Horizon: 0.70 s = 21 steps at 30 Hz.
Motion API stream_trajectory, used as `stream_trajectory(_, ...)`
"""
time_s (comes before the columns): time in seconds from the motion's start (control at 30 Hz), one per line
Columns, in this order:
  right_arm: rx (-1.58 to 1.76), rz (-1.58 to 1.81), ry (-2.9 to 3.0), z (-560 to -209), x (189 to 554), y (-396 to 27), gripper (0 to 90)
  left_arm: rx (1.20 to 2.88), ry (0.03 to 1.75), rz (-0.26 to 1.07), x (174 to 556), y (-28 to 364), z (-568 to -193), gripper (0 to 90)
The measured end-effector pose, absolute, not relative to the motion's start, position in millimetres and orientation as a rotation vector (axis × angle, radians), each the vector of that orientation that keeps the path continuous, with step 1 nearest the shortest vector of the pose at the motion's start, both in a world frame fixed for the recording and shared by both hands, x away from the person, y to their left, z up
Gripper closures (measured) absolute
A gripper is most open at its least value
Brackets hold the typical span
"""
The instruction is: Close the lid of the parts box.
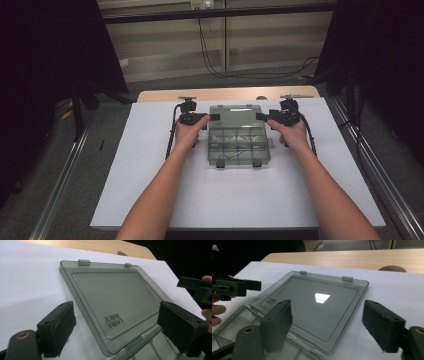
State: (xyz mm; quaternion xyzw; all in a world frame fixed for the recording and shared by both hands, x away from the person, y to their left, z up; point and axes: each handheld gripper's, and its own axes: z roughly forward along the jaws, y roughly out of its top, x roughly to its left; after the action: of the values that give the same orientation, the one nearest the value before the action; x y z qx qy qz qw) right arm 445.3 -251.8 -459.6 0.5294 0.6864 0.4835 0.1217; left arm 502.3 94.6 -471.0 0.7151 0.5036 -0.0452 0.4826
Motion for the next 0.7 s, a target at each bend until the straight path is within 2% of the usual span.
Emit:
stream_trajectory(0.27,1.611,1.435,2.03,-467,455,-252,36.4,1.705,1.286,-0.122,509,102,-477,28.7)
stream_trajectory(0.5,1.703,1.427,2.038,-471,464,-252,46.5,1.715,1.29,-0.156,513,95,-481,33.6)
stream_trajectory(0.7,1.759,1.369,2.028,-478,469,-255,51.2,1.739,1.314,-0.163,513,90,-487,36.4)
